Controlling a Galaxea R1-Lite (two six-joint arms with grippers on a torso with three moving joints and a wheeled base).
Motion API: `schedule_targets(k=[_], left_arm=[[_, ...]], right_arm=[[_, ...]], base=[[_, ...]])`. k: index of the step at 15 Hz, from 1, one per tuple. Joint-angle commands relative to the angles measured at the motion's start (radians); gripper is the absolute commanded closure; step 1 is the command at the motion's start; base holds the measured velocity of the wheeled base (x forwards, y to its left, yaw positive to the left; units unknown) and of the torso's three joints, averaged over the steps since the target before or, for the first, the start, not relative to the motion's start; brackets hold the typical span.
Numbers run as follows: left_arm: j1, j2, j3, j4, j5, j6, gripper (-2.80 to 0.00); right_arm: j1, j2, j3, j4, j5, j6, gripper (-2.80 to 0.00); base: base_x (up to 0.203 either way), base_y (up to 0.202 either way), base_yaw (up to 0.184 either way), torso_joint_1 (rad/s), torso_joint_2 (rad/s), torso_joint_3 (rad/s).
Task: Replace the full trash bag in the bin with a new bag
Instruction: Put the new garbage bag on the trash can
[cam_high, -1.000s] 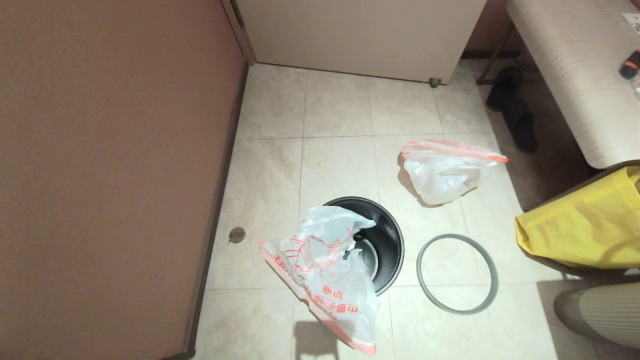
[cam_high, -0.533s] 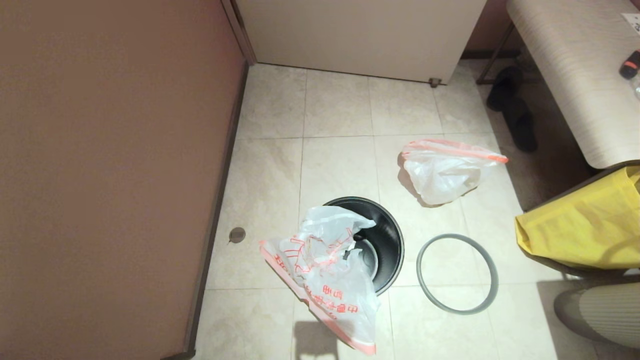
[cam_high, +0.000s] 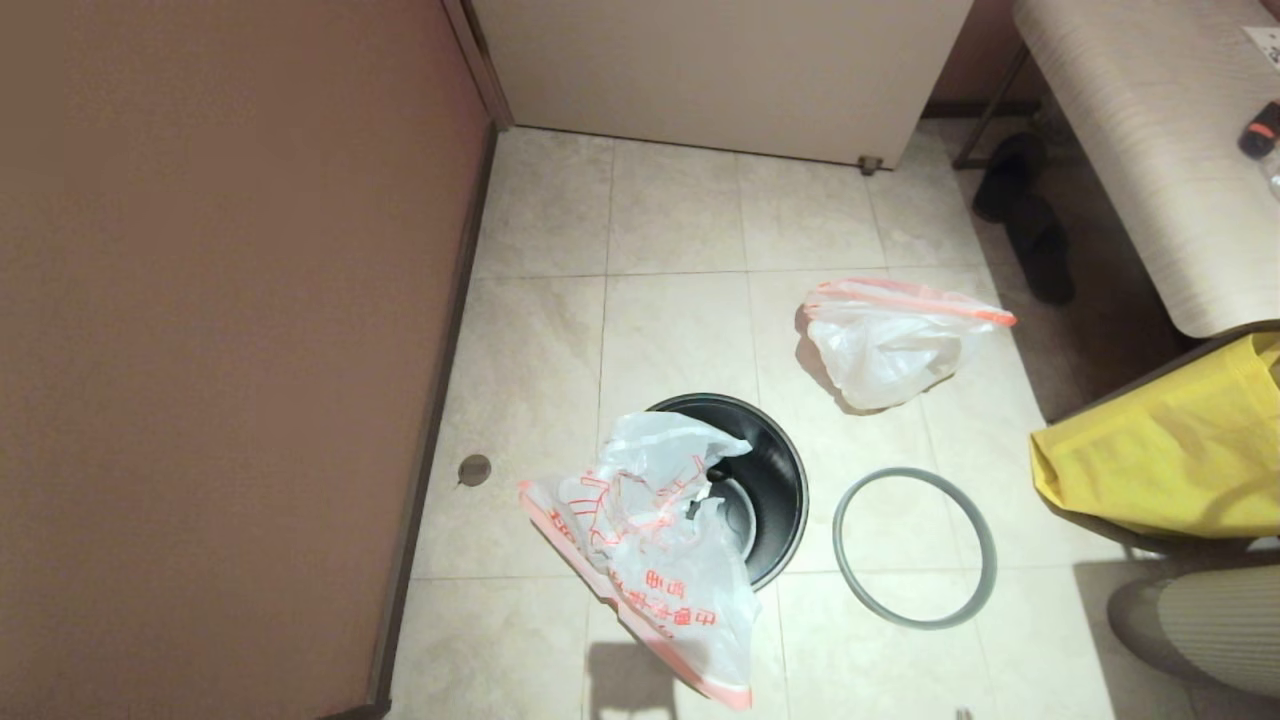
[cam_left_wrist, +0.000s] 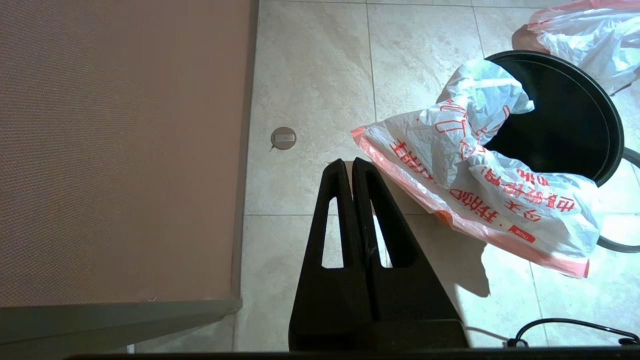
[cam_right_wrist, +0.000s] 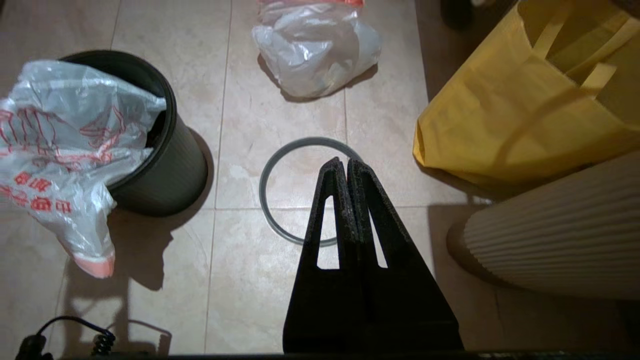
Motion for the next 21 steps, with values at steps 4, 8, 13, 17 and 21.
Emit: schedule_targets(k=[4,8,13,17,21], left_arm=[[0.000,0.002,0.000,-0.001,0.001,-0.001,0.00],[0.000,0.002,0.000,-0.001,0.001,-0.001,0.00],[0.000,0.002,0.000,-0.001,0.001,-0.001,0.00],[0.000,0.002,0.000,-0.001,0.001,-0.001,0.00],[0.000,0.002,0.000,-0.001,0.001,-0.001,0.00]], right_arm=[[0.002,0.470,-0.242,-0.005,0.004,0.010,0.00],[0.038,0.864,-0.352,-0.016,0.027,0.007,0.00],[0.133,1.248,-0.407,-0.206,0.007,0.051,0.00],[0.310,1.495,-0.455,-0.334,-0.048,0.130,0.00],[0.414,1.654,-0.533,-0.410,-0.117,0.210,0.00]], base=[[0.000,0.000,0.000,0.000,0.00,0.000],[0.000,0.000,0.000,0.000,0.00,0.000],[0.000,0.000,0.000,0.000,0.00,0.000],[0.000,0.000,0.000,0.000,0.00,0.000],[0.000,0.000,0.000,0.000,0.00,0.000]])
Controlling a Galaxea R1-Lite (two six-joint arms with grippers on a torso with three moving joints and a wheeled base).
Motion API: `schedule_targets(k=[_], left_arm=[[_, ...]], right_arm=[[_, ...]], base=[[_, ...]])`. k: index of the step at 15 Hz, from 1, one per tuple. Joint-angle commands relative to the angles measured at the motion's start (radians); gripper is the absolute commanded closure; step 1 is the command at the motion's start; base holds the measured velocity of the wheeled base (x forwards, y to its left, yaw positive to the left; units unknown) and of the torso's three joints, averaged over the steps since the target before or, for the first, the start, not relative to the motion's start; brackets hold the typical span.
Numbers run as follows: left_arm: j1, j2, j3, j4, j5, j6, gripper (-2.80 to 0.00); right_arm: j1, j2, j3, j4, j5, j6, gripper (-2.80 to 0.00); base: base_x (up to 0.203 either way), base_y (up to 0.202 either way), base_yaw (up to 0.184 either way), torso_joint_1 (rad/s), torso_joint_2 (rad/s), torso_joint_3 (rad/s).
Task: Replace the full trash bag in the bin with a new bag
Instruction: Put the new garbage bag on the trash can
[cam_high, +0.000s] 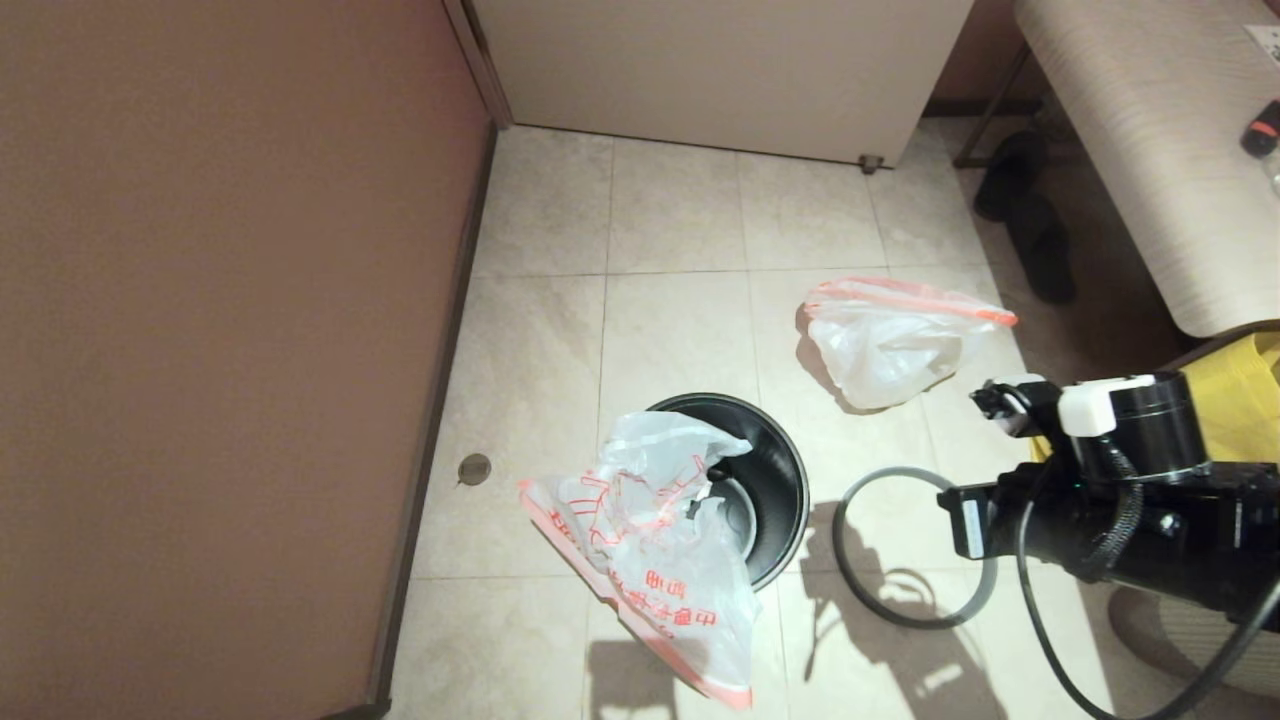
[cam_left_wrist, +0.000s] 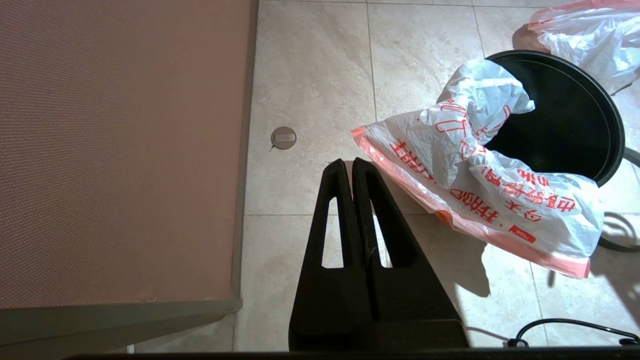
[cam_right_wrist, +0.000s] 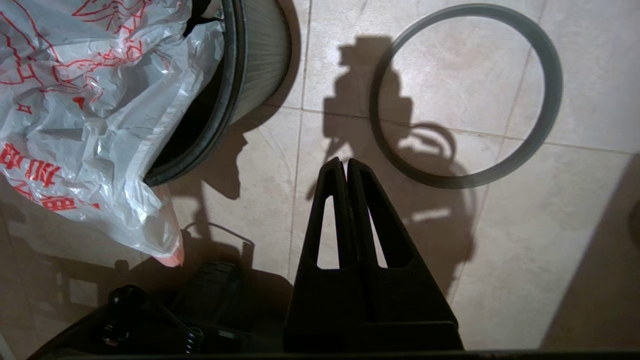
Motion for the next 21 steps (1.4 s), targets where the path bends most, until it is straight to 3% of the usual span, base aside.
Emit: schedule_targets(k=[1,2,3,4,10,14,21], left_arm=[[0.000,0.002,0.000,0.000,0.000,-0.001,0.00],[0.000,0.002,0.000,0.000,0.000,-0.001,0.00],[0.000,0.002,0.000,0.000,0.000,-0.001,0.00],[0.000,0.002,0.000,0.000,0.000,-0.001,0.00],[0.000,0.002,0.000,0.000,0.000,-0.001,0.00],[0.000,0.002,0.000,0.000,0.000,-0.001,0.00],[0.000,0.002,0.000,0.000,0.000,-0.001,0.00]], right_arm=[[0.041,0.132,-0.059,-0.006,-0.018,0.038,0.00],[0.047,0.162,-0.075,-0.009,-0.044,0.045,0.00],[0.056,0.194,-0.088,-0.016,-0.072,0.048,-0.94],[0.075,0.215,-0.095,-0.037,-0.080,0.046,-2.80],[0.112,0.369,-0.138,-0.184,-0.102,0.036,-2.80],[0.160,0.385,-0.168,-0.195,-0.104,0.070,-2.80],[0.201,0.573,-0.275,-0.198,-0.273,0.071,-2.80]], base=[[0.000,0.000,0.000,0.000,0.00,0.000],[0.000,0.000,0.000,0.000,0.00,0.000],[0.000,0.000,0.000,0.000,0.00,0.000],[0.000,0.000,0.000,0.000,0.00,0.000],[0.000,0.000,0.000,0.000,0.00,0.000],[0.000,0.000,0.000,0.000,0.00,0.000],[0.000,0.000,0.000,0.000,0.00,0.000]])
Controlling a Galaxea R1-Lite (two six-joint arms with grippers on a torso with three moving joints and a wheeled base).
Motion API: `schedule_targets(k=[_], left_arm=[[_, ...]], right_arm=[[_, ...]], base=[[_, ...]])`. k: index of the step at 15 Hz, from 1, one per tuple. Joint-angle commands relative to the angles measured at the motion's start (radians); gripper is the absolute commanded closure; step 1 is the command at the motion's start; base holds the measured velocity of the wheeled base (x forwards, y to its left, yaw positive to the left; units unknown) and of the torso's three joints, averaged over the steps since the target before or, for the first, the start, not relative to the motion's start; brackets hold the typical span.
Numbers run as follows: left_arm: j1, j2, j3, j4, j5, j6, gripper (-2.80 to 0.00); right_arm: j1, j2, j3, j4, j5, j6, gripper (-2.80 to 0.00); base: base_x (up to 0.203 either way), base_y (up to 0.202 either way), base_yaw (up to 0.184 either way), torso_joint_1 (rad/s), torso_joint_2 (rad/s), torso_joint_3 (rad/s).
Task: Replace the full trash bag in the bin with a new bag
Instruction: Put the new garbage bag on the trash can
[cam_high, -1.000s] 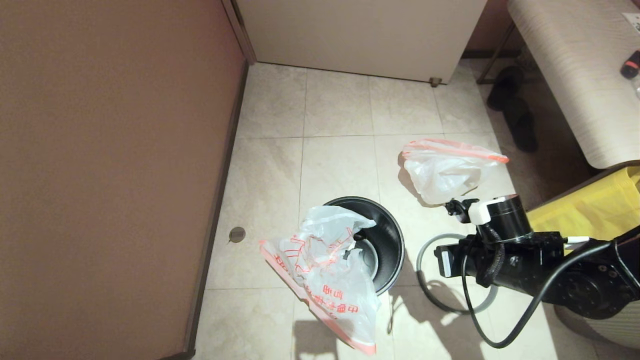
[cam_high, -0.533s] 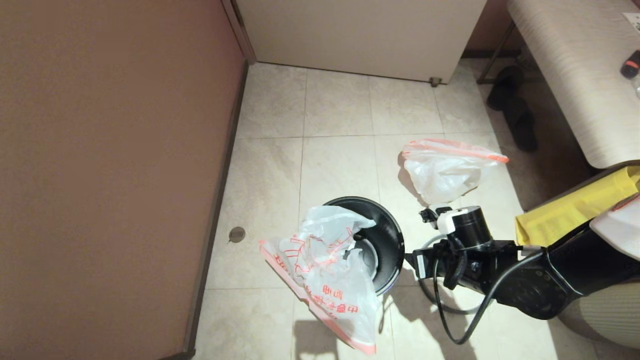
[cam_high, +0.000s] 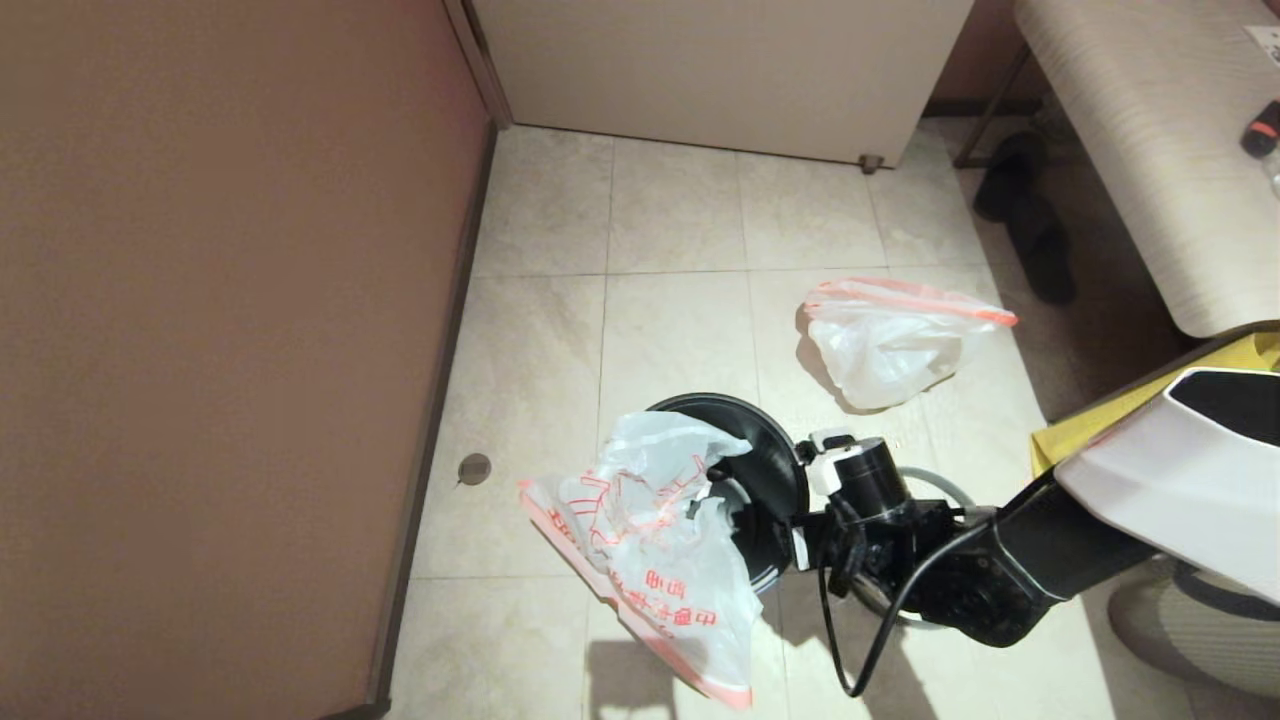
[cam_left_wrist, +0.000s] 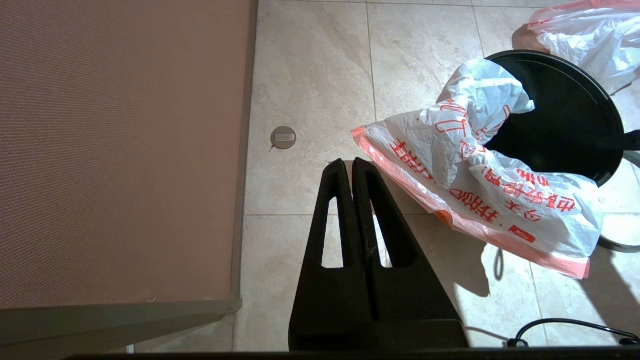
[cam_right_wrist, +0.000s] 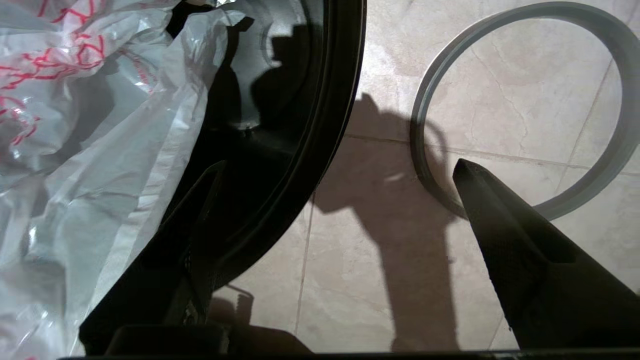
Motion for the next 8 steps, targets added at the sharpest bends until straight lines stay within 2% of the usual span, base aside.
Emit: schedule_targets(k=[1,4,8], left_arm=[[0.000,0.001,0.000,-0.001,0.000,-0.001,0.00],[0.000,0.001,0.000,-0.001,0.000,-0.001,0.00],[0.000,0.001,0.000,-0.001,0.000,-0.001,0.00]], right_arm=[[0.005,0.086,-0.044,-0.003,-0.023,-0.001,0.00],[0.007,0.130,-0.087,-0.002,-0.026,-0.010,0.00],[0.011,0.106,-0.132,-0.001,-0.026,-0.139,0.00]], base=[[0.000,0.000,0.000,0.000,0.00,0.000],[0.000,0.000,0.000,0.000,0.00,0.000],[0.000,0.000,0.000,0.000,0.00,0.000]])
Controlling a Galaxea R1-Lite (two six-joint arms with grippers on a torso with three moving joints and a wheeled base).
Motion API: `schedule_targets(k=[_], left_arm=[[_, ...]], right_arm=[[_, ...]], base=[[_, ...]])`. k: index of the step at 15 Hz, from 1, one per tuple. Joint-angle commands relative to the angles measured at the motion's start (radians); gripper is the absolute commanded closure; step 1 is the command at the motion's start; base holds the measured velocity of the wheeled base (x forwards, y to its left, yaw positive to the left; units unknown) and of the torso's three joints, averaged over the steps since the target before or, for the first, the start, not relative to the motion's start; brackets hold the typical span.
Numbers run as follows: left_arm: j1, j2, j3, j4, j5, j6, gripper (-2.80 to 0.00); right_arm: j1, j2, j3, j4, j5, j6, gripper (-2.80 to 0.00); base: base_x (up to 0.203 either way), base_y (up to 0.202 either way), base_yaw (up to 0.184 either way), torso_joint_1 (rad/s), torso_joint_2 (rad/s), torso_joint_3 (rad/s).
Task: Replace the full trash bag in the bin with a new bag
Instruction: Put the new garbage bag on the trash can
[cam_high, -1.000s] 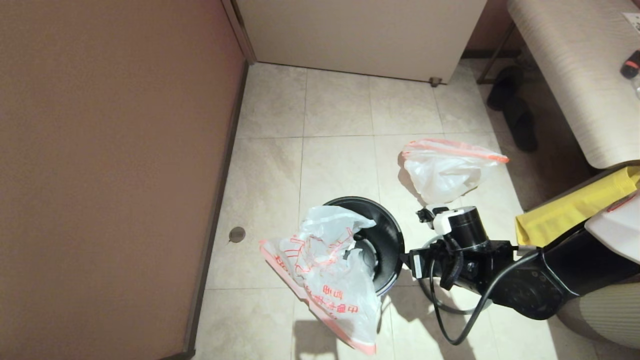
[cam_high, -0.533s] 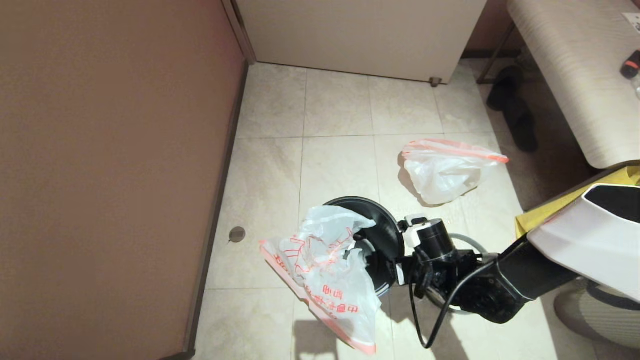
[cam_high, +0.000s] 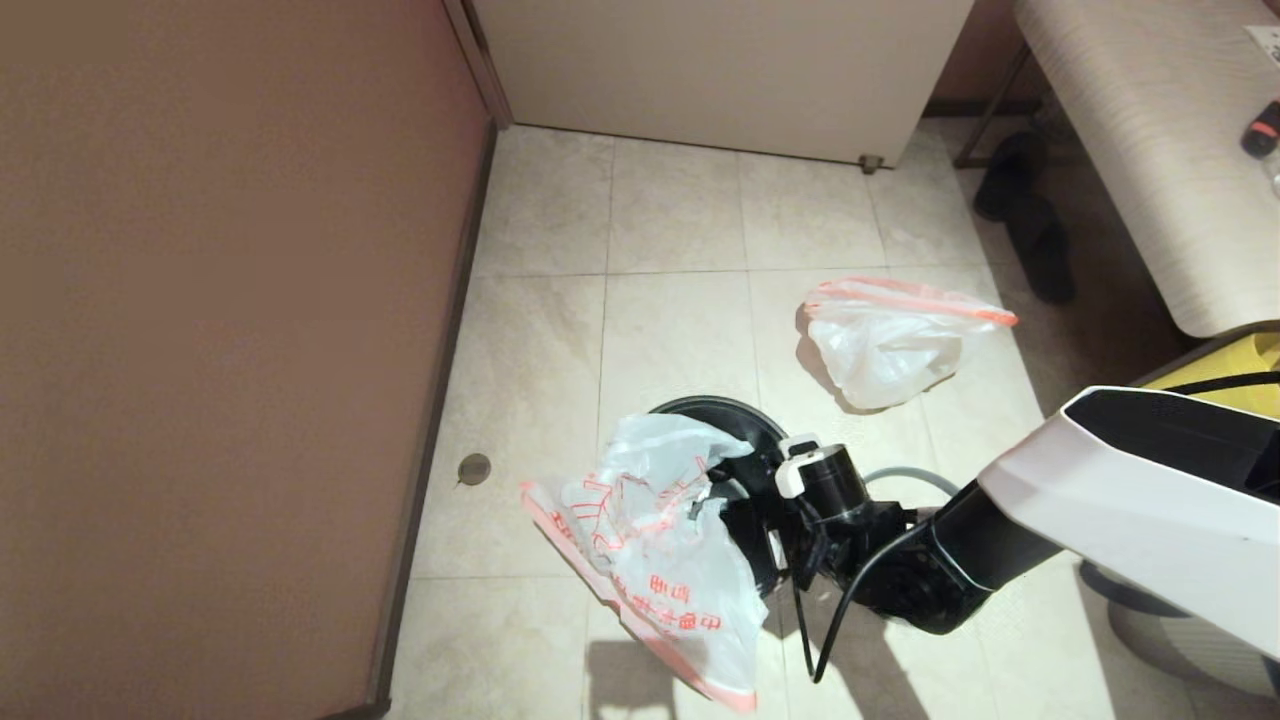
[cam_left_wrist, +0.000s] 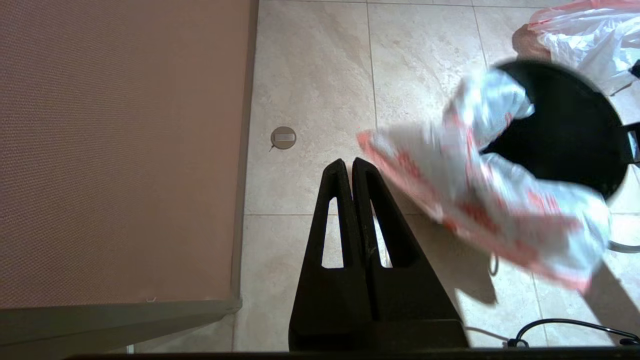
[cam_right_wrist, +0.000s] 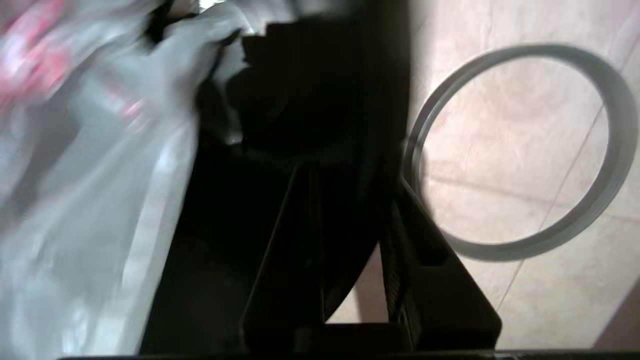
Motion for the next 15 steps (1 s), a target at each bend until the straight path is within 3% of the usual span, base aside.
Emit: schedule_targets(k=[1,3,5,7,9,12,15], left_arm=[[0.000,0.001,0.000,-0.001,0.001,-0.001,0.00],[0.000,0.001,0.000,-0.001,0.001,-0.001,0.00],[0.000,0.001,0.000,-0.001,0.001,-0.001,0.00],[0.000,0.001,0.000,-0.001,0.001,-0.001,0.00],[0.000,0.001,0.000,-0.001,0.001,-0.001,0.00],[0.000,0.001,0.000,-0.001,0.001,-0.001,0.00],[0.000,0.001,0.000,-0.001,0.001,-0.001,0.00]], right_arm=[[0.003,-0.029,-0.013,-0.003,0.001,-0.065,0.00],[0.005,-0.077,-0.013,-0.004,0.018,-0.151,0.00],[-0.006,-0.107,-0.027,-0.007,0.087,-0.252,0.00],[-0.009,-0.112,-0.089,-0.004,0.108,-0.282,0.00],[-0.009,-0.112,-0.172,0.031,0.114,-0.285,0.00],[-0.019,-0.080,-0.281,0.189,0.120,-0.271,0.00],[-0.026,-0.056,-0.416,0.419,0.161,-0.128,0.00]], base=[[0.000,0.000,0.000,0.000,0.00,0.000],[0.000,0.000,0.000,0.000,0.00,0.000],[0.000,0.000,0.000,0.000,0.00,0.000],[0.000,0.000,0.000,0.000,0.00,0.000],[0.000,0.000,0.000,0.000,0.00,0.000],[0.000,0.000,0.000,0.000,0.00,0.000],[0.000,0.000,0.000,0.000,0.00,0.000]])
